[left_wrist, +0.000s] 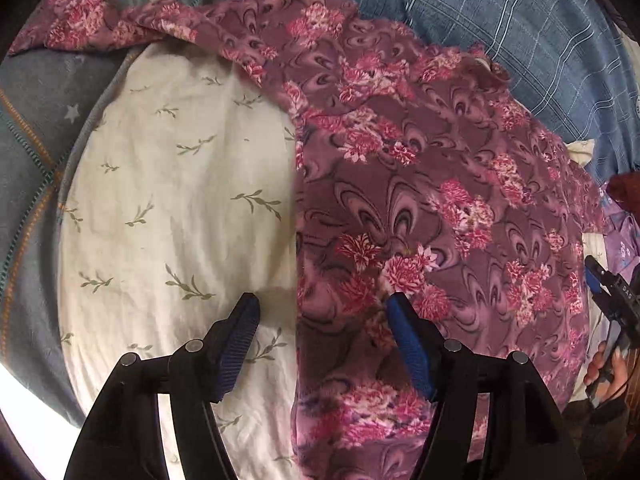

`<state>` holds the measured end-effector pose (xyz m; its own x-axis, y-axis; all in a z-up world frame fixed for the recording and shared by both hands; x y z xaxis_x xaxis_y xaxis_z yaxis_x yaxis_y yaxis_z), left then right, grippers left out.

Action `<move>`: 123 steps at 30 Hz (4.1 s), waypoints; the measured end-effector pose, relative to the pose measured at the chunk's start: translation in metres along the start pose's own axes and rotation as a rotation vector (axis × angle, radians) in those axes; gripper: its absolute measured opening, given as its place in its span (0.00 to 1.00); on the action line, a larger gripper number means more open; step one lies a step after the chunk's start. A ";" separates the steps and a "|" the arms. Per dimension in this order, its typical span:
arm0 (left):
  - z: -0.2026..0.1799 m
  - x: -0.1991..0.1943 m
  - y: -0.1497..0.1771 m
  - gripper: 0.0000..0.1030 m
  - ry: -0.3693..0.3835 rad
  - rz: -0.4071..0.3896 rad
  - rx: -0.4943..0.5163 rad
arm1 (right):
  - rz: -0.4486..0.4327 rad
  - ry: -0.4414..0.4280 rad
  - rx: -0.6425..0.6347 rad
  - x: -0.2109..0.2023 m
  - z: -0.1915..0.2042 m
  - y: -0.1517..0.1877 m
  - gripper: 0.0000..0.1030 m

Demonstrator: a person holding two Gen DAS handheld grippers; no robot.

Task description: Fold small clothes

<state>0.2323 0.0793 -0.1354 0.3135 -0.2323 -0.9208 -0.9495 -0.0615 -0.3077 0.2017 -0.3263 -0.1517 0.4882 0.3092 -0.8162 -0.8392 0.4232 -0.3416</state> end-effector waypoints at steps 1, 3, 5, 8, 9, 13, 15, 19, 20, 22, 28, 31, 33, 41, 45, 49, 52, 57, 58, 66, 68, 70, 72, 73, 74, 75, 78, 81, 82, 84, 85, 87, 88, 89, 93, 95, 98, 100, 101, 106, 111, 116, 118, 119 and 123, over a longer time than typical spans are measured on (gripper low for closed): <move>-0.004 -0.001 -0.003 0.67 0.006 -0.027 0.002 | 0.004 0.001 -0.023 -0.001 0.001 0.000 0.49; -0.010 0.002 -0.009 0.66 0.027 -0.033 0.002 | 0.012 0.011 -0.080 0.000 0.008 0.000 0.45; -0.017 0.004 -0.014 0.48 0.037 -0.029 0.001 | 0.022 0.086 -0.203 0.009 0.023 0.004 0.25; -0.023 0.003 -0.025 0.23 -0.007 -0.029 0.041 | 0.015 0.170 -0.312 0.015 0.037 0.000 0.04; -0.023 0.002 -0.032 0.21 -0.052 -0.053 0.050 | -0.008 0.176 -0.301 0.012 0.036 -0.006 0.03; -0.006 0.010 -0.045 0.18 -0.144 -0.036 0.003 | -0.011 0.191 -0.136 0.018 0.004 -0.026 0.04; 0.000 0.005 -0.039 0.18 -0.054 -0.033 -0.043 | -0.033 0.127 -0.100 0.009 0.003 -0.023 0.07; 0.006 -0.017 -0.034 0.27 -0.038 -0.060 -0.001 | -0.080 0.077 -0.005 -0.024 -0.024 -0.028 0.10; 0.007 -0.022 -0.035 0.30 -0.031 -0.066 -0.003 | -0.113 0.089 0.040 -0.038 -0.038 -0.036 0.10; 0.010 -0.032 -0.038 0.46 0.003 -0.081 -0.032 | -0.192 0.125 0.133 -0.070 -0.073 -0.062 0.14; 0.000 -0.042 -0.063 0.54 0.162 -0.128 -0.132 | -0.359 0.128 0.351 -0.131 -0.147 -0.135 0.54; -0.021 -0.019 -0.073 0.54 0.152 -0.114 -0.107 | -0.313 0.047 0.488 -0.105 -0.173 -0.159 0.56; -0.033 0.004 -0.073 0.54 0.141 -0.076 -0.088 | -0.281 0.022 0.562 -0.078 -0.183 -0.166 0.55; -0.062 0.053 -0.072 0.67 0.058 -0.039 0.011 | -0.415 -0.027 0.653 -0.050 -0.205 -0.171 0.04; -0.056 0.048 -0.068 0.66 0.108 -0.036 -0.034 | -0.531 -0.037 0.433 -0.085 -0.142 -0.177 0.04; -0.045 0.034 -0.053 0.66 0.182 -0.032 -0.095 | -0.492 -0.149 0.080 -0.095 -0.019 -0.173 0.04; -0.034 0.018 -0.040 0.66 0.208 -0.034 -0.109 | -0.362 -0.248 -0.167 -0.067 0.095 -0.138 0.04; -0.013 -0.011 -0.024 0.66 0.215 -0.062 -0.140 | -0.011 -0.378 -0.324 0.024 0.224 -0.034 0.09; -0.009 -0.017 -0.020 0.66 0.215 -0.067 -0.145 | 0.065 -0.351 -0.356 0.046 0.241 -0.006 0.10; 0.015 -0.042 -0.017 0.66 0.216 -0.082 -0.181 | 0.156 -0.363 -0.314 0.043 0.241 0.059 0.15; 0.003 -0.038 -0.025 0.67 0.257 -0.075 -0.185 | 0.065 -0.332 -0.210 0.020 0.204 0.031 0.29; -0.010 -0.030 -0.030 0.68 0.307 -0.063 -0.190 | -0.017 -0.263 -0.106 0.002 0.164 0.010 0.34; -0.028 -0.015 -0.035 0.69 0.375 -0.031 -0.206 | -0.043 -0.240 0.007 -0.005 0.126 -0.002 0.34; -0.035 -0.006 -0.035 0.69 0.411 -0.012 -0.223 | -0.050 -0.245 0.089 -0.009 0.101 -0.007 0.34; -0.040 0.003 -0.034 0.69 0.444 0.006 -0.246 | -0.051 -0.268 0.171 -0.008 0.079 -0.010 0.34; -0.043 0.010 -0.033 0.69 0.465 0.019 -0.265 | -0.046 -0.288 0.229 -0.004 0.062 -0.015 0.35; -0.049 0.032 -0.037 0.68 0.463 0.039 -0.310 | -0.003 -0.363 0.365 0.013 0.024 -0.022 0.37; -0.051 0.036 -0.055 0.65 0.430 -0.016 -0.327 | 0.000 -0.459 0.467 0.044 0.017 -0.030 0.37; -0.052 0.036 -0.067 0.52 0.405 -0.038 -0.324 | -0.027 -0.481 0.508 0.053 0.014 -0.034 0.37; -0.059 0.037 -0.092 0.13 0.373 -0.050 -0.304 | -0.048 -0.495 0.582 0.068 0.006 -0.044 0.33; -0.062 0.034 -0.103 0.12 0.379 -0.056 -0.295 | -0.066 -0.512 0.603 0.069 0.003 -0.055 0.11; -0.069 0.016 -0.118 0.12 0.363 -0.131 -0.266 | -0.208 -0.523 0.511 0.037 0.008 -0.081 0.04; -0.073 0.011 -0.121 0.13 0.357 -0.156 -0.240 | -0.251 -0.521 0.449 0.024 0.013 -0.088 0.04; -0.077 0.008 -0.121 0.13 0.349 -0.168 -0.212 | -0.275 -0.497 0.387 0.013 0.018 -0.092 0.03; -0.078 0.036 -0.086 0.13 0.297 -0.087 -0.164 | -0.171 -0.273 0.254 0.027 0.010 -0.070 0.03; -0.072 0.053 -0.066 0.14 0.302 -0.005 -0.185 | -0.087 -0.227 0.283 0.045 -0.009 -0.053 0.04; -0.060 0.044 -0.055 0.15 0.373 -0.009 -0.211 | -0.061 -0.268 0.332 0.038 -0.016 -0.040 0.08; -0.053 0.021 -0.052 0.21 0.394 -0.043 -0.181 | -0.069 -0.265 0.290 0.017 -0.013 -0.035 0.13; -0.049 0.009 -0.051 0.25 0.401 -0.065 -0.159 | -0.083 -0.265 0.260 0.003 -0.007 -0.037 0.13; -0.037 -0.039 -0.068 0.80 0.333 -0.203 -0.091 | -0.216 -0.247 0.127 -0.043 0.012 -0.070 0.46; -0.044 0.010 -0.096 0.78 0.252 -0.062 -0.110 | -0.134 -0.158 0.045 0.006 0.044 -0.122 0.55; -0.056 0.048 -0.107 0.40 0.289 0.005 -0.154 | -0.060 -0.046 -0.007 0.080 0.055 -0.143 0.55; -0.066 0.042 -0.117 0.19 0.294 -0.031 -0.128 | -0.006 -0.037 -0.046 0.097 0.061 -0.143 0.01; -0.068 0.041 -0.123 0.19 0.289 -0.070 -0.118 | -0.048 -0.057 -0.082 0.090 0.070 -0.149 0.06; -0.066 0.047 -0.140 0.19 0.095 -0.160 -0.083 | -0.139 -0.026 -0.102 0.080 0.067 -0.166 0.03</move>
<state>0.3793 0.0132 -0.1196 0.4612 -0.3029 -0.8340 -0.8869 -0.1839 -0.4237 0.3964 -0.3147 -0.1293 0.6058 0.2766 -0.7460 -0.7828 0.3747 -0.4968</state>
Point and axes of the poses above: each gripper's, at about its wrist camera, not at the fingertips, and x roughly the way its jaws point, z to its left, y to its underside, the point moved 4 cm from there along x, roughly the way its jaws point, and after that the axes turned 5 degrees about x, right-handed, at the moved point
